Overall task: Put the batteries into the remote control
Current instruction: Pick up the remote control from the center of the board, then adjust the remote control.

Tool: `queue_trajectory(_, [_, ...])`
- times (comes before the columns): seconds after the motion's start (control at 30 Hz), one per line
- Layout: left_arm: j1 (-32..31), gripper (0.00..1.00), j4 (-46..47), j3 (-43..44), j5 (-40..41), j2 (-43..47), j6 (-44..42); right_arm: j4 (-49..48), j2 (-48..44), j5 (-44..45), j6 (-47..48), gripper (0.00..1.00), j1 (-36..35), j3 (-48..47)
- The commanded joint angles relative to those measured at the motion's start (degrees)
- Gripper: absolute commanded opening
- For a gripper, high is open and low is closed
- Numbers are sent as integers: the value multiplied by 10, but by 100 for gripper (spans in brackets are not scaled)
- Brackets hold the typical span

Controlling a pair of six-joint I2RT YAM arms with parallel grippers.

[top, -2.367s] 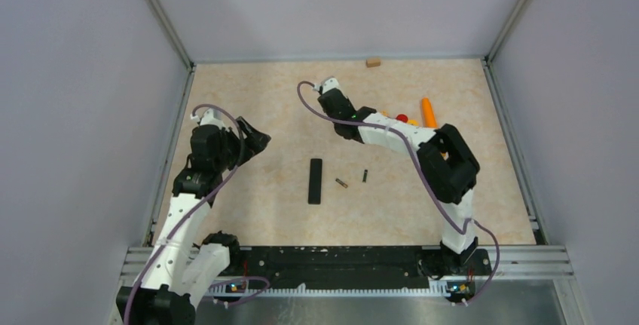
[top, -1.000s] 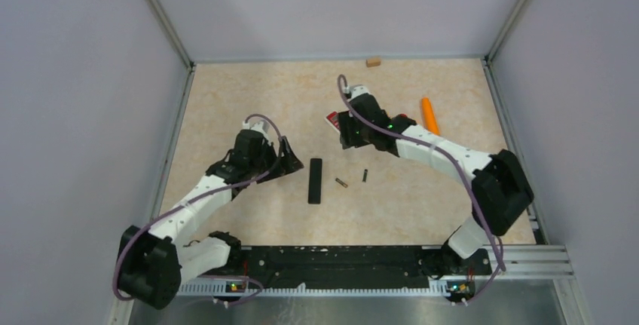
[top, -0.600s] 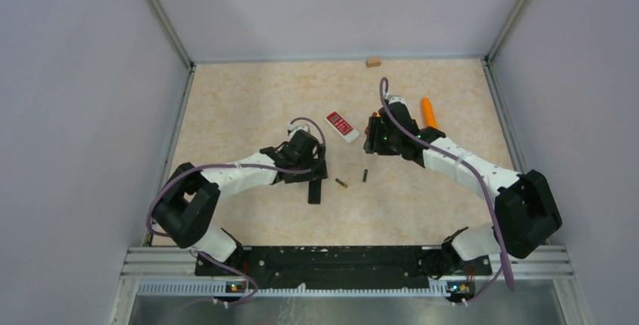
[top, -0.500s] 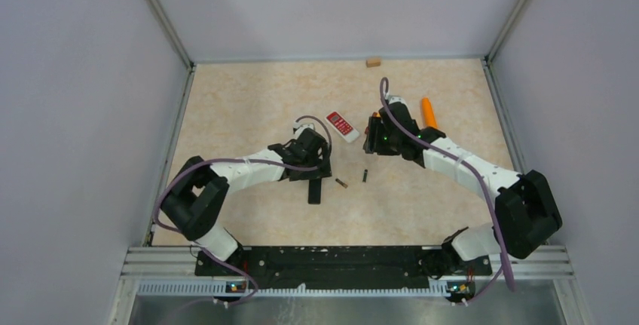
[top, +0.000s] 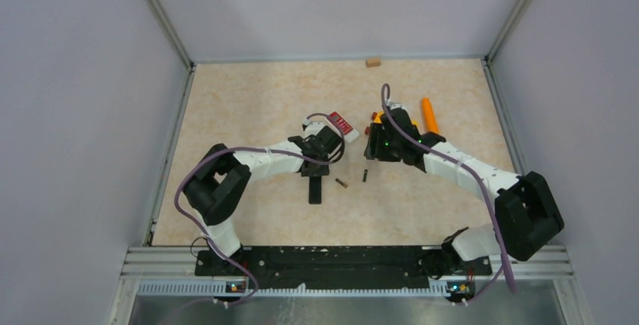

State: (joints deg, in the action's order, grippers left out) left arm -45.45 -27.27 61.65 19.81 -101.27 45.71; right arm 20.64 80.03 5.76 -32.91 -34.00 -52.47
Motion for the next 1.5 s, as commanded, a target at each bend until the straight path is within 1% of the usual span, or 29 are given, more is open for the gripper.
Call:
queue_trajectory(0.0, [-1, 19, -17, -8, 26, -8, 0, -23, -37, -39, -10, 51, -1, 14])
queue_trajectory(0.07, [3, 18, -24, -2, 31, 5, -5, -44, -46, -80, -1, 53, -1, 25])
queue_trajectory(0.13, [15, 19, -24, 4, 14, 32, -10, -92, -64, -160, 1, 61, -2, 52])
queue_trajectory(0.2, [33, 21, -18, 9, -25, 60, -17, -168, -88, -225, -27, 65, -4, 89])
queue_trajectory(0.27, [55, 22, -12, 12, -76, 88, -16, -253, -107, -261, -64, 68, -16, 129])
queue_trajectory(0.37, [82, 23, -1, 11, -126, 129, -10, -320, -107, -254, -91, 73, -61, 144])
queue_trajectory(0.47, [97, 23, 1, 13, -161, 155, -4, -352, -80, -225, -101, 75, -112, 131])
queue_trajectory(0.57, [101, 23, 2, 10, -183, 178, 4, -371, -45, -204, -123, 76, -142, 113])
queue_trajectory(0.67, [105, 23, 6, 0, -192, 207, 15, -400, -15, -186, -164, 75, -150, 104])
queue_trajectory(0.73, [108, 23, 11, -10, -195, 226, 23, -410, 5, -178, -180, 72, -152, 96])
queue_trajectory(0.8, [109, 23, 17, -19, -214, 245, 30, -419, 18, -183, -188, 67, -152, 89])
queue_trajectory(0.93, [113, 24, 25, -30, -231, 269, 36, -457, 34, -195, -198, 51, -153, 84])
queue_trajectory(1.03, [115, 23, 37, -44, -234, 288, 44, -504, 47, -226, -214, 43, -152, 82])
queue_trajectory(1.07, [119, 24, 40, -48, -238, 295, 46, -518, 53, -244, -220, 39, -152, 81])
queue_trajectory(1.13, [126, 25, 47, -55, -252, 303, 48, -541, 64, -266, -234, 25, -152, 77])
queue_trajectory(1.17, [130, 29, 50, -59, -257, 307, 48, -553, 69, -276, -240, 16, -153, 77])
queue_trajectory(1.23, [139, 47, 60, -68, -267, 319, 45, -567, 69, -289, -244, 2, -152, 77])
queue_trajectory(1.27, [147, 62, 68, -74, -277, 327, 44, -574, 67, -299, -244, 0, -152, 77])
queue_trajectory(1.3, [155, 82, 79, -82, -288, 335, 42, -582, 64, -313, -238, 0, -151, 77])
queue_trajectory(1.33, [163, 95, 88, -90, -299, 344, 41, -590, 58, -327, -233, 0, -149, 78])
queue_trajectory(1.37, [172, 98, 94, -96, -312, 353, 37, -602, 51, -338, -228, 0, -144, 79])
queue_trajectory(1.47, [193, 99, 107, -112, -363, 386, 19, -623, 38, -390, -223, 0, -129, 74])
